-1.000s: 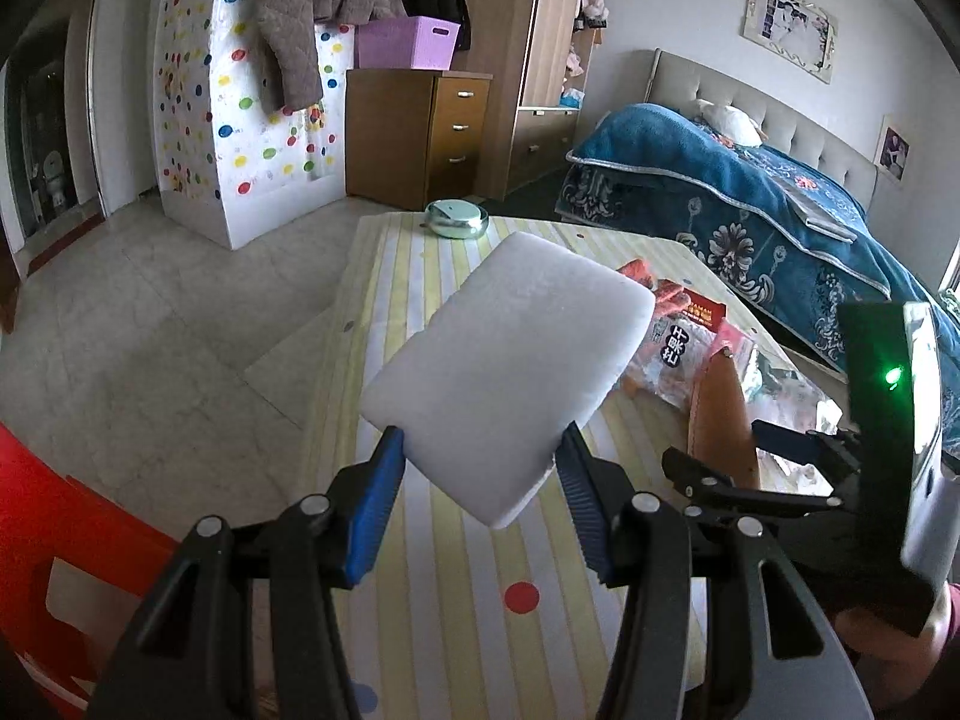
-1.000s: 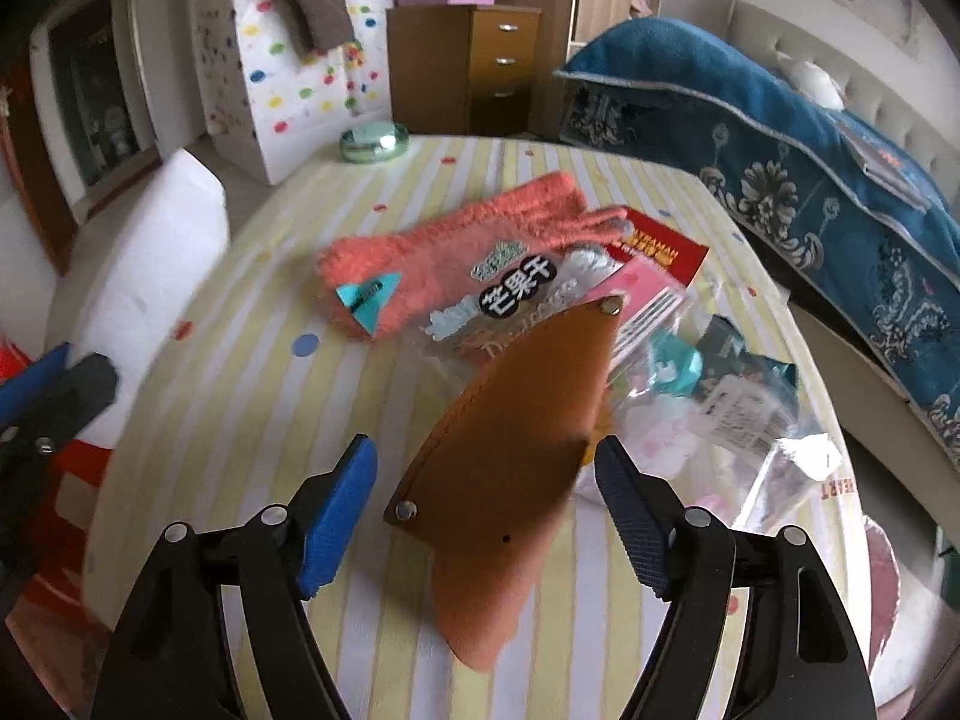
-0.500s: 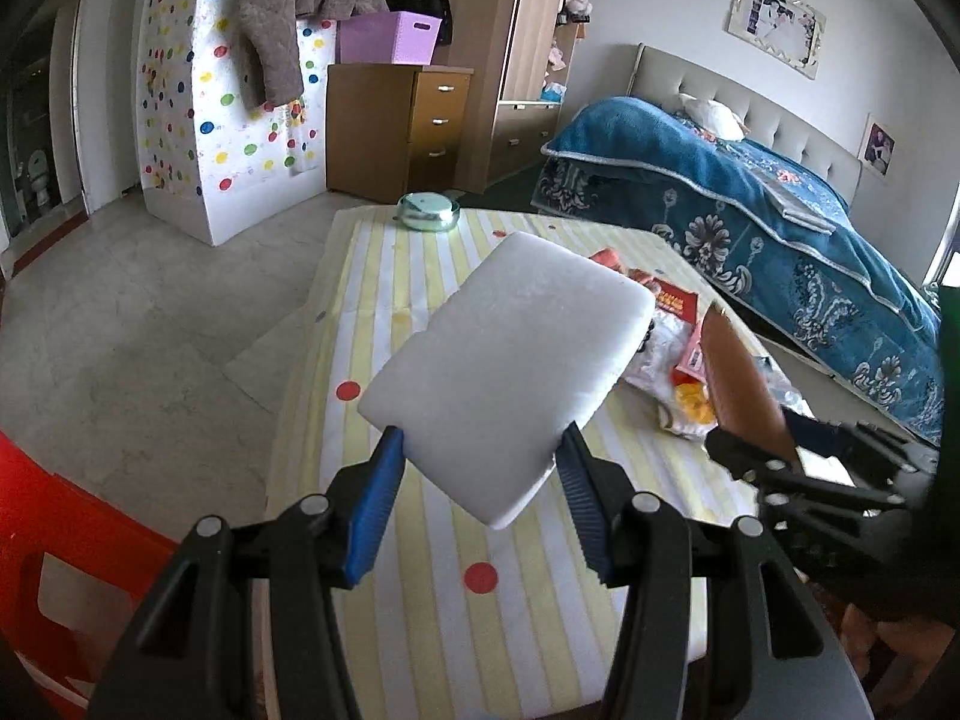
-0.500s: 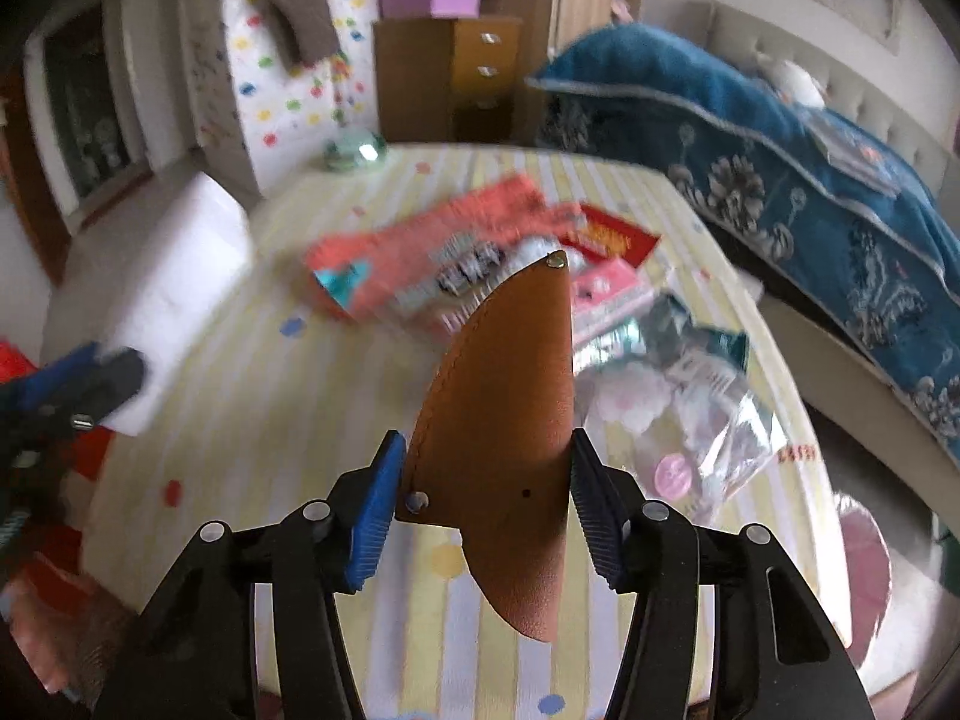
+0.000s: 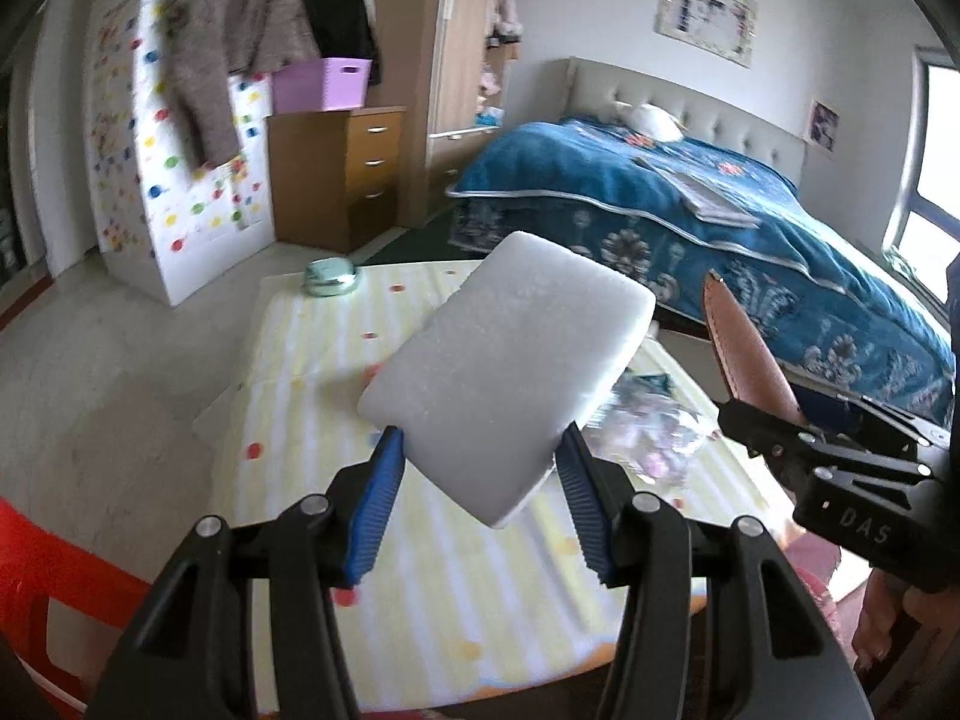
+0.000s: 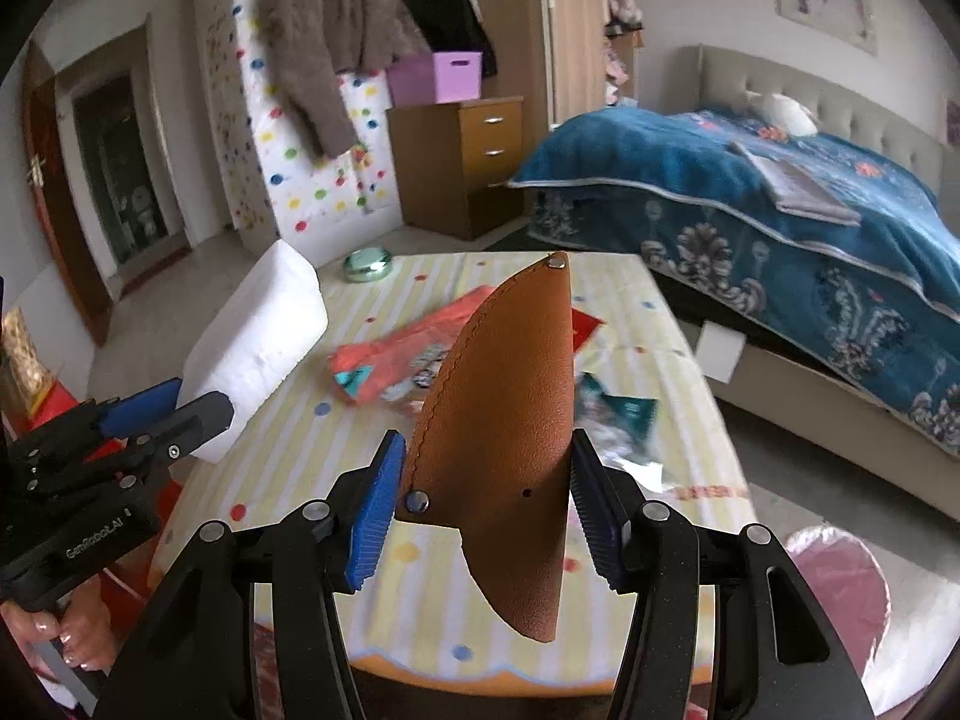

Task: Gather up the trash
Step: 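Carry the foam block and leather sheath in both grippers to the wastebasket, then open both grippers over the wastebasket to drop the block and sheath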

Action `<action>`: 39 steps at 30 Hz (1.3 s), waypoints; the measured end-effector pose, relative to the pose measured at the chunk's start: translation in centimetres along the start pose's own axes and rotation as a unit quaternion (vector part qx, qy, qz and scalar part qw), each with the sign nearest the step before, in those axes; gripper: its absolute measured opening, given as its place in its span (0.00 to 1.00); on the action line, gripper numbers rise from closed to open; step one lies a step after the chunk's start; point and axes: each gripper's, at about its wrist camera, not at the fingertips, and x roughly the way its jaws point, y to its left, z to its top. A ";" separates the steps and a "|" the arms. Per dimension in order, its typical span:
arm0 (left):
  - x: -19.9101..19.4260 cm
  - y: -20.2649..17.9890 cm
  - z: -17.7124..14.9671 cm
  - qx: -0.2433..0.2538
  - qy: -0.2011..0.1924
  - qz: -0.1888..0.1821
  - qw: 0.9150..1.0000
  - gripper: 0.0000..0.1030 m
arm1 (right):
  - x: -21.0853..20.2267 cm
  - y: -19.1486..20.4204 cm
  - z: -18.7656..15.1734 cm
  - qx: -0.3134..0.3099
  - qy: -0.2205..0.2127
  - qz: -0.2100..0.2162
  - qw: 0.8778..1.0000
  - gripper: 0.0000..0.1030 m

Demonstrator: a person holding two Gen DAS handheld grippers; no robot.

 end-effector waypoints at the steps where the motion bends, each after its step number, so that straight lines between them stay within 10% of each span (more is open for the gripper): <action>1: 0.1 -0.7 0.0 0.005 0.001 -0.004 1.000 0.49 | -0.6 -0.9 -0.2 0.007 -0.003 -0.006 1.000 0.53; 33: 9.0 -33.1 0.0 0.191 0.045 -0.234 0.952 0.51 | -10.6 -28.4 -10.6 0.194 0.001 -0.206 0.959 0.54; 39: 10.3 -34.6 -0.2 0.195 0.060 -0.238 0.949 0.71 | -9.3 -30.5 -12.2 0.217 0.029 -0.209 0.953 0.72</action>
